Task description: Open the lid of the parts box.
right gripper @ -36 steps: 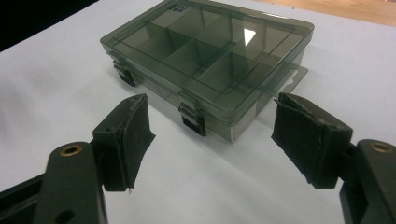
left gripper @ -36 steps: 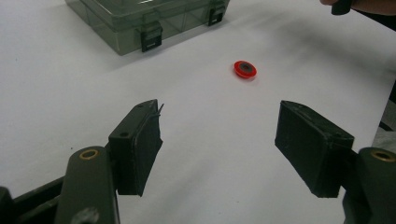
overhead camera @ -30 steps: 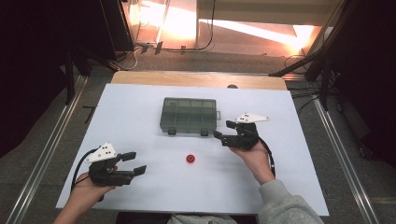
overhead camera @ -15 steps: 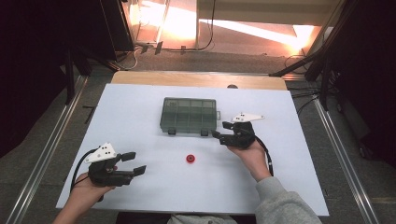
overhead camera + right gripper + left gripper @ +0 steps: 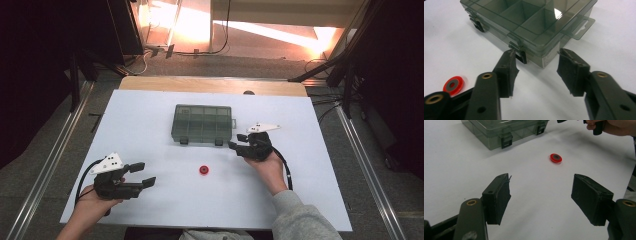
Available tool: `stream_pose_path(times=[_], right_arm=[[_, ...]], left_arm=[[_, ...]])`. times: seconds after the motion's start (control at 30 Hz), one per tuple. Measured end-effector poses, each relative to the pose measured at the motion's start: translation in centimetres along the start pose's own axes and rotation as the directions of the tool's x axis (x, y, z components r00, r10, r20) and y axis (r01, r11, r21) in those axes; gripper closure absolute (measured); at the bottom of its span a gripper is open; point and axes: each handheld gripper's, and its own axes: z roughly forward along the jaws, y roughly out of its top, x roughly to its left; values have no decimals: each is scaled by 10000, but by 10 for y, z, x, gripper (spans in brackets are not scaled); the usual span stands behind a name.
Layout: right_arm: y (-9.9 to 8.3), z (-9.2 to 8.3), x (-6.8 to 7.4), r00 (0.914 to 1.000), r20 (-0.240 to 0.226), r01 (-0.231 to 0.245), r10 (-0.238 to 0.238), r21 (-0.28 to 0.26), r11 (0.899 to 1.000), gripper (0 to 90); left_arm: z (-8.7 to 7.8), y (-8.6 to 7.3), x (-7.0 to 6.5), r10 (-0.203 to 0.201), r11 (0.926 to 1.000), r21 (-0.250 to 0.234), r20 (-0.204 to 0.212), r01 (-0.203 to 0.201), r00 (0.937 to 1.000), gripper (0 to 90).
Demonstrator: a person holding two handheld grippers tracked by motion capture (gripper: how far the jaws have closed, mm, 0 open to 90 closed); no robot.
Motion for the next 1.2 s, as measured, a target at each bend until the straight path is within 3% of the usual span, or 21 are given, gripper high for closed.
stream_pose_path(times=[0.17, 0.27, 0.53, 1.2], right_arm=[[-2, 0, 0, 9995, -213, -233, 236, 103, 9997, 686], [-3, 2, 2, 9999, -87, -97, 99, 188, 9998, 792], [-4, 4, 1, 9996, -13, -288, 289, 322, 9991, 900], [-2, 13, -1, 9991, 63, -417, 414, 495, 9979, 900]], left_arm=[[0, 0, 0, 30, 10000, 2, 4, -30, 10000, 309], [0, 0, 0, 29, 10000, -1, -14, -29, 10000, 309], [-1, 0, 0, 28, 10000, 1, -13, -28, 10000, 309], [0, 0, 0, 24, 10000, 32, -13, -24, 10000, 309]])
